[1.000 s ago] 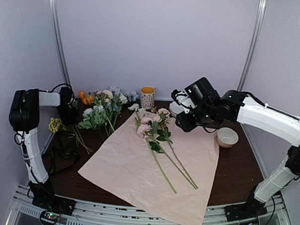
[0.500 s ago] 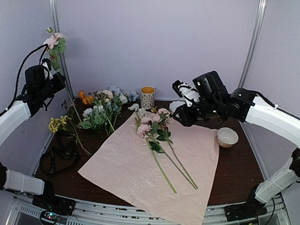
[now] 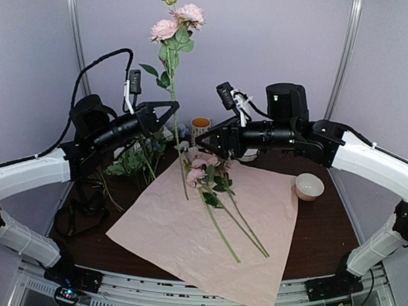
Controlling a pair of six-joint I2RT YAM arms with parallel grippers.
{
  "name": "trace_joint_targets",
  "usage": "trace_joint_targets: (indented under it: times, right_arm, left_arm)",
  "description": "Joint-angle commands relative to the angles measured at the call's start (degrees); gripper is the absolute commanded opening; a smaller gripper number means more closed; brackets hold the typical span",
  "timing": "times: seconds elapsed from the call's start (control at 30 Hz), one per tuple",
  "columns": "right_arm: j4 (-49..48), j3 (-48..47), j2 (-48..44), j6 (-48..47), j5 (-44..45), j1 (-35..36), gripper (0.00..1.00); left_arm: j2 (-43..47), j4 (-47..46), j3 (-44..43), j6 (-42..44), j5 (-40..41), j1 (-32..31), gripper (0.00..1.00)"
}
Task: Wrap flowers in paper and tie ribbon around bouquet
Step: Pass from the left arm to the right, then place the fake flower on the flattened wrapping paper.
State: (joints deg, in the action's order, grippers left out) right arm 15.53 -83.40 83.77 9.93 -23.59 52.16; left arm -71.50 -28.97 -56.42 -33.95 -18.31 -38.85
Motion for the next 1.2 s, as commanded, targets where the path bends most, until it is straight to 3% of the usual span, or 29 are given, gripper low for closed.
trace_joint_targets:
  times: [0.0,0.1,0.17,0.37,0.43,0.5,0.53,0.6,0.7,0.77,0.9,1.0,1.17]
  right_arm:
    - [-5.2,-2.7,3.0,2.4,-2.2,1.0,0.69]
    - [-5.7,-3.3,4.7,2.9,-1.0,1.1,0.68]
    - [-5.6,-3.7,5.5,3.1,0.1,1.1,0.62]
    - [-5.5,-3.0,5.1,4.3,3.3,1.0,0.00]
    - [-3.9,-2.4,4.7,5.3,6.1,0.4,0.00]
    - [-0.4,-2.2,4.6,6.6,8.1,-0.8,0.00]
    - [2.1,-2.1,4.8,7.3,8.9,-1.4,0.00]
    - [9.0,-1.6,5.3,8.0,11.4,-2.1,0.00]
    - [19.2,-0.7,7.4,8.3,18.4,-2.2,0.00]
    - [25.2,-0.5,9.6,8.3,22.2,-2.2,0.00]
    - [33.0,-0.5,15.1,9.7,26.8,-2.5,0.00]
    - [33.3,0.5,17.9,11.2,26.6,-3.2,0.00]
    - [32.6,1.6,21.7,12.3,24.6,-4.6,0.03]
  left_arm:
    - [-4.1,-12.5,-3.7,-2.2,-5.2,-3.5,0.00]
    - [-7.0,-16.6,-4.5,-4.7,-6.5,-5.1,0.00]
    - [-8.2,-17.8,-5.0,-5.2,-7.1,-6.4,0.00]
    - [-8.9,-19.0,-4.0,-6.7,-6.2,-7.5,0.00]
    - [-8.3,-15.4,-3.9,-5.7,-4.8,-7.4,0.00]
    - [-7.1,-5.8,-4.7,-4.1,0.0,-6.8,0.43]
    - [-6.5,0.0,-5.3,-3.5,5.0,-6.1,0.57]
    - [-5.9,15.0,-7.4,-3.5,14.0,-3.9,0.68]
    - [-7.0,39.1,-11.1,-6.6,24.9,1.8,0.69]
    - [-8.0,48.7,-10.8,-9.5,27.1,6.2,0.69]
    - [-9.6,51.0,-3.9,-11.1,28.6,14.8,0.67]
    - [-12.3,50.5,-1.6,-10.9,28.1,19.0,0.57]
    - [-18.0,49.2,-2.2,-9.7,27.3,21.2,0.56]
